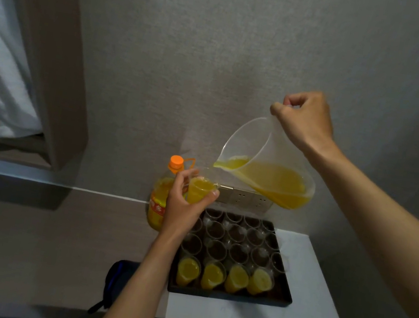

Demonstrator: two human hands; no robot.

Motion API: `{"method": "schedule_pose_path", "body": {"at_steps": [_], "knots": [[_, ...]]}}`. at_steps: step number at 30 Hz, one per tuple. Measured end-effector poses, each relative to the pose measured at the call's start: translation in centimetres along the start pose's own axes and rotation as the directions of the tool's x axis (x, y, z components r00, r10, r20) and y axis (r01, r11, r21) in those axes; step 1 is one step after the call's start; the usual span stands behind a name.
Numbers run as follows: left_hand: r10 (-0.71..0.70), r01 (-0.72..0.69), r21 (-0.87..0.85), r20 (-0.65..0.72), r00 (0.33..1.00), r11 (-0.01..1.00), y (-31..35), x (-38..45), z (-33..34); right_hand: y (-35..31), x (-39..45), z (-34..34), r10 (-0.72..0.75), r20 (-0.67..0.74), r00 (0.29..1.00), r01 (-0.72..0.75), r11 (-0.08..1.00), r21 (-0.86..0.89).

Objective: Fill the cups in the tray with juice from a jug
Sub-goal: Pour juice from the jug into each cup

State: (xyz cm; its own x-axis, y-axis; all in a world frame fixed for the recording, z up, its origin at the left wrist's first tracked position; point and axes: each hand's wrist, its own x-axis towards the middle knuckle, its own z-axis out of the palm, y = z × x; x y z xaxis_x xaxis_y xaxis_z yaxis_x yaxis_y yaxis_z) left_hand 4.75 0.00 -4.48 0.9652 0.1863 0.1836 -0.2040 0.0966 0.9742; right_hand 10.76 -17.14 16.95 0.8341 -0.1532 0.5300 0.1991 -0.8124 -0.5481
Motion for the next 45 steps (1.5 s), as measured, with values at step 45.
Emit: {"method": "schedule_pose_path", "body": {"at_steps": [45], "knots": [[0.040,-0.040,-0.008,-0.020,0.999,0.999,0.1,-1.3,-0.1,0.7,-1.8,1.4,0.013,0.061,0.998,-0.012,0.999,-0.032]]}}
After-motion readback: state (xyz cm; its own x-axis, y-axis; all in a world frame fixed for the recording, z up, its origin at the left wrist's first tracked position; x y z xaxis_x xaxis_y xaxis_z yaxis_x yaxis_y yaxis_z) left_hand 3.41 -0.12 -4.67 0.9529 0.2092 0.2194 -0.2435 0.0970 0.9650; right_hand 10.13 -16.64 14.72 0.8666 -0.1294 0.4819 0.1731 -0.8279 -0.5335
